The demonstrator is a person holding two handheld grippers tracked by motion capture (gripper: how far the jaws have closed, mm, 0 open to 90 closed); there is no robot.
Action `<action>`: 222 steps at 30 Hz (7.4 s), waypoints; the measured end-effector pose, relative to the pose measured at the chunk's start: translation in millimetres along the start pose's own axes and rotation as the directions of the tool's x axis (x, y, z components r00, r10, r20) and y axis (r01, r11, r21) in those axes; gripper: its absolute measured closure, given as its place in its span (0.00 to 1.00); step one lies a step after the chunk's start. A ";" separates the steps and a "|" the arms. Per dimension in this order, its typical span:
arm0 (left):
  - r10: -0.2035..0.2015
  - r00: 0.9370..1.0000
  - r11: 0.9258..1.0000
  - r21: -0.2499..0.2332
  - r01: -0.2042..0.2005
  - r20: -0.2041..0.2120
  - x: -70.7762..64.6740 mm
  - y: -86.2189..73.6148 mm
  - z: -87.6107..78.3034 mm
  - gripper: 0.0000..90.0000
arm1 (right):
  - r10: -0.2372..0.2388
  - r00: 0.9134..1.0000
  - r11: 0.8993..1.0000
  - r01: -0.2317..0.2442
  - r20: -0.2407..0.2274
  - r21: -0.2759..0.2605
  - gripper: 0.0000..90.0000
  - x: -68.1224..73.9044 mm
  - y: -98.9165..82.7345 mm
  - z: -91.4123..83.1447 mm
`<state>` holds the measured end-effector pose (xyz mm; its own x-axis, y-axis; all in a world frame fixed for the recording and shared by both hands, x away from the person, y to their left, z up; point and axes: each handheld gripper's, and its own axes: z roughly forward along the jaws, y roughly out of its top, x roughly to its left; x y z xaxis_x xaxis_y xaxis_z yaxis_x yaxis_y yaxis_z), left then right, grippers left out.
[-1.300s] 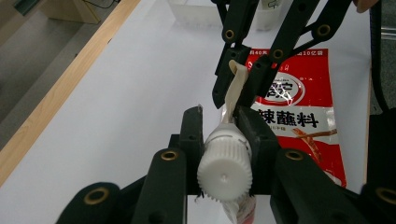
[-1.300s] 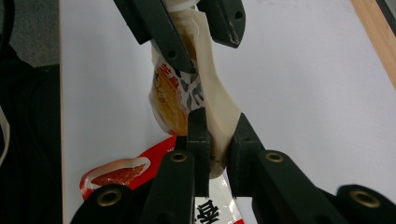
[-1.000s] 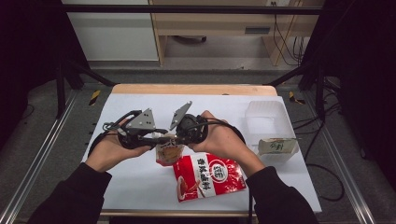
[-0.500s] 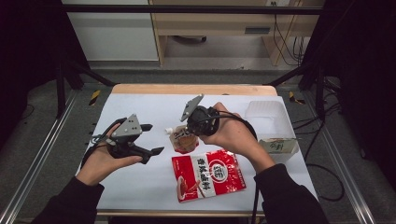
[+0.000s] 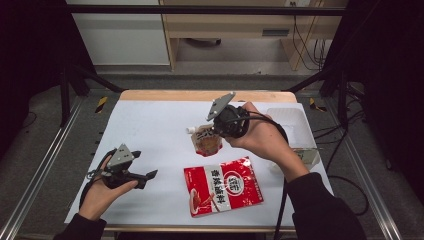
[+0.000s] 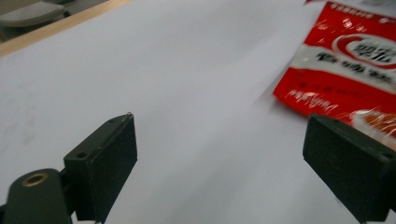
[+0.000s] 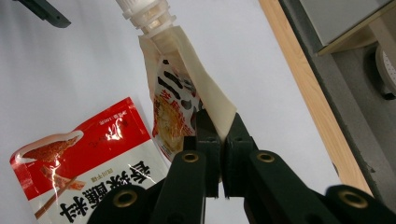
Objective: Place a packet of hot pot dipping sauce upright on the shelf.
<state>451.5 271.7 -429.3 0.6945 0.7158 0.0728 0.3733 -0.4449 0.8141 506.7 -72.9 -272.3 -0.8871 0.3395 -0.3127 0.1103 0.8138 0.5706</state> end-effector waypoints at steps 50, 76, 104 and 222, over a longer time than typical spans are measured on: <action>-0.043 0.994 0.998 0.031 0.046 -0.104 17.9 -26.7 6.1 0.07 | 0.089 0.981 0.996 -0.083 0.174 -0.041 0.98 -74.7 -93.0 -82.3; -0.038 0.993 0.998 0.037 0.043 -0.111 19.3 -27.1 5.2 0.07 | 0.196 0.968 0.980 -0.198 0.155 -0.001 0.98 -75.1 -170.3 -82.9; -0.026 0.995 0.998 0.050 0.031 -0.097 17.5 -27.0 6.3 0.07 | 0.248 0.962 0.965 -0.255 0.118 0.053 0.98 -69.3 -196.6 -67.9; 0.023 0.998 0.997 0.070 -0.018 -0.065 7.1 -22.4 9.9 0.07 | 0.356 0.929 0.930 -0.343 0.098 -0.134 0.18 78.3 -96.6 31.3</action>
<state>454.2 281.5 -452.7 0.6612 0.7390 0.1290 0.4027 -0.4947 0.7701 440.7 -110.2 -375.7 -0.7413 0.6515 -0.1613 0.3467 0.5775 0.7391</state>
